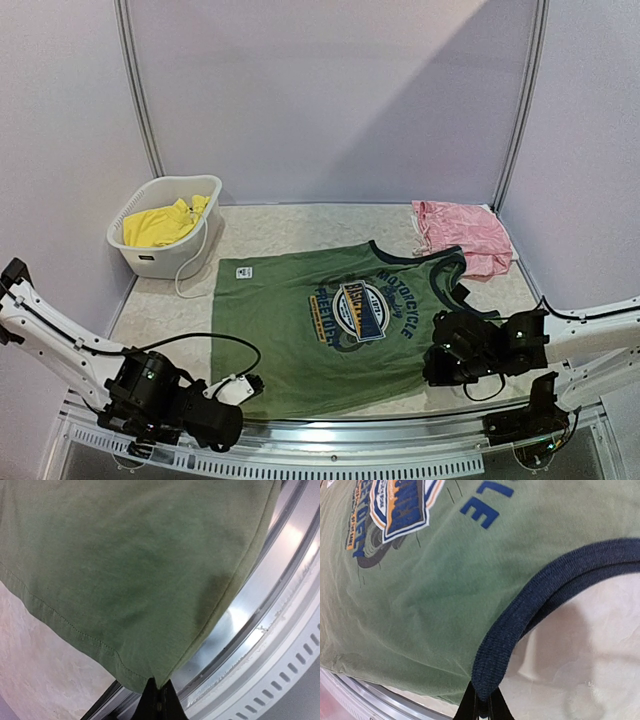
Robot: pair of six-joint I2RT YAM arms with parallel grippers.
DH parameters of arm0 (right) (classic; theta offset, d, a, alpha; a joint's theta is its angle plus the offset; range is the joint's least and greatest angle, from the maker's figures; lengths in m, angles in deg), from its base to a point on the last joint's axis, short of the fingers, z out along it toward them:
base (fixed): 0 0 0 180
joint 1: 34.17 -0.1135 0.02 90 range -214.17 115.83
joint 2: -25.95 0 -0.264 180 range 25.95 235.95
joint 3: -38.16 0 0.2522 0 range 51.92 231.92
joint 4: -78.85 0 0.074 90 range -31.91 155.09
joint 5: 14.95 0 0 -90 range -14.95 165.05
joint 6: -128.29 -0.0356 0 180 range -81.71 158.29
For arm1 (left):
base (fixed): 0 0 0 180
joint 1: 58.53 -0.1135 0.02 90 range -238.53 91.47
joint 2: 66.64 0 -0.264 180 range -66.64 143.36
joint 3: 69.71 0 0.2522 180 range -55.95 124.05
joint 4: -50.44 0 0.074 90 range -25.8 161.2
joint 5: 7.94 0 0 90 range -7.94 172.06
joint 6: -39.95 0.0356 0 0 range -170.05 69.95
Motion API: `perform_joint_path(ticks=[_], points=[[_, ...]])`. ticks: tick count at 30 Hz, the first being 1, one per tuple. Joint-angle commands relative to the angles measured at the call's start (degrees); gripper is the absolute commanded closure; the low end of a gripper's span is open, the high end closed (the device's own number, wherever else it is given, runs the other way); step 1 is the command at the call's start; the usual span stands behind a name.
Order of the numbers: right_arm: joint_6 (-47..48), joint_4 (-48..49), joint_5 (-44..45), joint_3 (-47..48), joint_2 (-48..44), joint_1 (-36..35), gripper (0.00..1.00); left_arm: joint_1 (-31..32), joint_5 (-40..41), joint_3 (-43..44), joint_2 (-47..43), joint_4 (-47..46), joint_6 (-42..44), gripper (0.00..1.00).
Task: Fold and stack the mixed laundry pile
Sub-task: Pick up the flattened tank top from the center of the board.
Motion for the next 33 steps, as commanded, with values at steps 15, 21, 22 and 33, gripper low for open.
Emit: perform_joint_path(ticks=[15, 21, 22, 33], points=[[6.4, -10.5, 6.8, 14.7, 9.8, 1.7, 0.99, -10.6, 1.3, -1.0, -6.8, 1.1, -0.2, 1.00], [6.4, -6.8, -0.7, 10.4, 10.6, 1.9, 1.00, -10.9, -1.7, -1.5, -6.7, -0.7, 1.0, 1.00], [5.9, -5.8, -2.2, 9.0, 9.8, 1.9, 1.00, -10.9, -2.0, -1.5, -6.6, -0.9, 1.2, 1.00], [2.2, -4.3, -9.4, -1.0, -2.3, 1.9, 0.47, -10.9, -4.9, -1.4, -3.5, -3.0, 2.9, 1.00]])
